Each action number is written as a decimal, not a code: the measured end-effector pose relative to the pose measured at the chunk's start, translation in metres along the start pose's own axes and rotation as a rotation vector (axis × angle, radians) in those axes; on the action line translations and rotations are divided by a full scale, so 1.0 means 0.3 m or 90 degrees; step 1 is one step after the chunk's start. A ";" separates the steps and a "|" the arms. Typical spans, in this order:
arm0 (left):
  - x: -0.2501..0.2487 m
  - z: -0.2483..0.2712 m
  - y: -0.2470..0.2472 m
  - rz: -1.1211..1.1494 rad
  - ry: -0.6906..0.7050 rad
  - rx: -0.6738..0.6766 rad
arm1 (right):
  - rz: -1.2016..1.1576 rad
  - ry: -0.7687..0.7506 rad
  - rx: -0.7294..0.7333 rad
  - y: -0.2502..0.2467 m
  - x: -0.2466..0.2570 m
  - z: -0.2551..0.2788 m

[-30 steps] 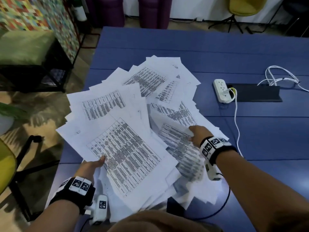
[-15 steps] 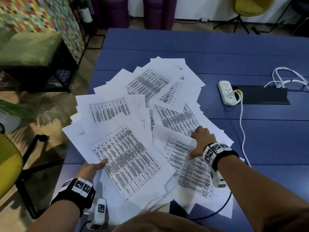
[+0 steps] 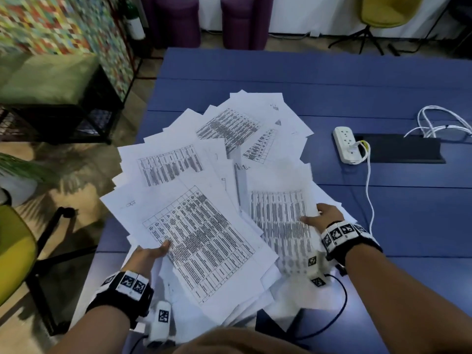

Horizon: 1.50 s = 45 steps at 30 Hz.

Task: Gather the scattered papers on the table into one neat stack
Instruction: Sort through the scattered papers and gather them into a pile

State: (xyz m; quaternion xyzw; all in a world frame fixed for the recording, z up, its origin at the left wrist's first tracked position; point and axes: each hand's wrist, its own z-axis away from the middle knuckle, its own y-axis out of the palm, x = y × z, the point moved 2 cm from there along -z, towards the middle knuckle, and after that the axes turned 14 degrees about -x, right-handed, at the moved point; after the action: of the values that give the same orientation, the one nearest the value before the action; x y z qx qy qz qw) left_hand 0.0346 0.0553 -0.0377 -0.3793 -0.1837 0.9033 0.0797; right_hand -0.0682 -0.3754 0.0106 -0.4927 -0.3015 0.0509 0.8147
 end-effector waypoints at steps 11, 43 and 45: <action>-0.105 0.104 0.255 -0.162 0.230 0.154 | -0.100 0.055 0.139 0.154 0.082 0.134; -0.490 -0.005 0.272 -0.700 0.584 -0.056 | -0.391 0.174 -0.033 0.111 0.052 -0.096; -0.571 -0.057 0.353 -0.621 0.625 -0.059 | -0.440 0.195 -0.034 0.127 0.045 -0.083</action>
State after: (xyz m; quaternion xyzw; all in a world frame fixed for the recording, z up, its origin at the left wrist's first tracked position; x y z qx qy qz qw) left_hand 0.1663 -0.0861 0.0222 -0.6211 -0.3145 0.4792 0.5345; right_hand -0.0356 -0.3701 -0.0233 -0.3848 -0.3259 -0.3088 0.8065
